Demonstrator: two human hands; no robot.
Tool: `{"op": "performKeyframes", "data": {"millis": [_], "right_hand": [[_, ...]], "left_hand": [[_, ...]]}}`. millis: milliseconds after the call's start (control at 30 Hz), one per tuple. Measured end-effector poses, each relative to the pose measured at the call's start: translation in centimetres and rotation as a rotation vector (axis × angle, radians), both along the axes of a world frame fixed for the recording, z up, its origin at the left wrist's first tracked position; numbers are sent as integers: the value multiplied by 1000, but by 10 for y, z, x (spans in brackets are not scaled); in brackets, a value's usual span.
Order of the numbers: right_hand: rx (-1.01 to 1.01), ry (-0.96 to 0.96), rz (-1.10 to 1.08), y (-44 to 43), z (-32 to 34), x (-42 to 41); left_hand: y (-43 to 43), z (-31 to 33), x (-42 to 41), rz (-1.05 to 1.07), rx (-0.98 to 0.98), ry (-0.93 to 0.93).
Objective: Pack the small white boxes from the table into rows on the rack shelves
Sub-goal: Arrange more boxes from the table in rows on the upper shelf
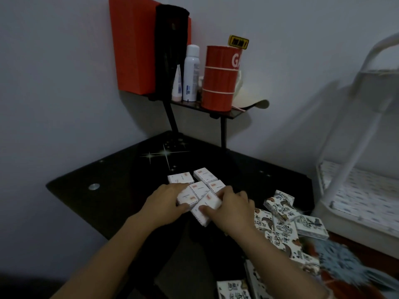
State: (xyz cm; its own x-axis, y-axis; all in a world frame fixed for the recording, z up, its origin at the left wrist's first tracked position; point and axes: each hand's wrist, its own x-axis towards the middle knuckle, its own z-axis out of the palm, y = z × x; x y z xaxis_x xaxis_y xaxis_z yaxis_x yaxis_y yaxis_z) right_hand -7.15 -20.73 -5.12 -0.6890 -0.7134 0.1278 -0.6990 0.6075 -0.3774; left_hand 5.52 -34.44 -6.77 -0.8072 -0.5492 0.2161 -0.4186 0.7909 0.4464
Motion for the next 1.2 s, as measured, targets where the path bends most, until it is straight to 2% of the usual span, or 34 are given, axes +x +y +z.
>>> {"op": "performKeyframes", "data": {"millis": [100,200,400,500,567,733,833,933,1067,1200], "right_hand": [[-178,-242,-59,2,10,-5],[-392,-522,-38,13,22,-11],[-554,-603,60,67,66,-34],[-595,-582,103,111,96,-49],[-627,-558,114,145,116,-59],[-722,-401,93,227,166,-75],[-768,-319,29,271,188,-82],[-757,-222,-55,308,203,-92],[-746,-134,-176,347,223,-110],[-694,-67,-206,371,266,-137]], "left_hand": [[1,-3,6,-35,-55,-88],[6,-2,11,-22,-20,-13],[37,45,-1,-106,191,266],[69,84,-30,-180,375,443],[96,108,-55,-274,411,513],[174,152,-115,-438,352,569],[219,182,-147,-598,372,598],[259,215,-175,-668,296,650],[292,257,-213,-742,237,587],[307,302,-257,-866,388,494]]}}
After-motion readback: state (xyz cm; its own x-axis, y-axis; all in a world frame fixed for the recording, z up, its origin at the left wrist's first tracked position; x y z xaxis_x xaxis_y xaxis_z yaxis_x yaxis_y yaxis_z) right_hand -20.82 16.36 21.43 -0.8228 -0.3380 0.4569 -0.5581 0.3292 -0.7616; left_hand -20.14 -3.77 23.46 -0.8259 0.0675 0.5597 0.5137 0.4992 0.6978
